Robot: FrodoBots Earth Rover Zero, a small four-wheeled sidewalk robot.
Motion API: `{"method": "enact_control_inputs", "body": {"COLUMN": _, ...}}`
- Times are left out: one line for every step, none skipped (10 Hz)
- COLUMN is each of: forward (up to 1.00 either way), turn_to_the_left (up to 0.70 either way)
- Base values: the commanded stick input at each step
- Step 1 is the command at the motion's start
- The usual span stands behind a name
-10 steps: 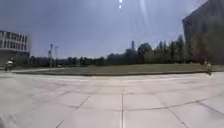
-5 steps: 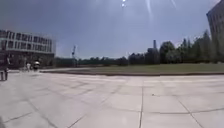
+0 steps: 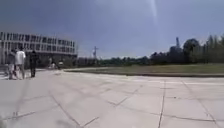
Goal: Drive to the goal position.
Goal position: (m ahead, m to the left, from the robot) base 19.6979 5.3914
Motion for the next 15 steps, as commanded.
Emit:
{"method": "enact_control_inputs", "body": {"forward": 0.85, "turn_to_the_left": 0.34}}
{"method": "enact_control_inputs", "body": {"forward": 0.85, "turn_to_the_left": 0.34}}
{"method": "enact_control_inputs", "body": {"forward": 0.85, "turn_to_the_left": 0.34}}
{"method": "enact_control_inputs", "body": {"forward": 0.85, "turn_to_the_left": 0.34}}
{"method": "enact_control_inputs", "body": {"forward": 0.85, "turn_to_the_left": 0.34}}
{"method": "enact_control_inputs", "body": {"forward": 0.85, "turn_to_the_left": 0.34}}
{"method": "enact_control_inputs", "body": {"forward": 0.85, "turn_to_the_left": 0.34}}
{"method": "enact_control_inputs", "body": {"forward": 0.85, "turn_to_the_left": 0.34}}
{"method": "enact_control_inputs", "body": {"forward": 0.85, "turn_to_the_left": 0.34}}
{"method": "enact_control_inputs", "body": {"forward": 0.85, "turn_to_the_left": 0.07}}
{"method": "enact_control_inputs", "body": {"forward": 0.85, "turn_to_the_left": 0.00}}
{"method": "enact_control_inputs", "body": {"forward": 0.85, "turn_to_the_left": 0.00}}
{"method": "enact_control_inputs", "body": {"forward": 0.85, "turn_to_the_left": 0.00}}
{"method": "enact_control_inputs", "body": {"forward": 0.85, "turn_to_the_left": 0.00}}
{"method": "enact_control_inputs", "body": {"forward": 0.85, "turn_to_the_left": 0.00}}
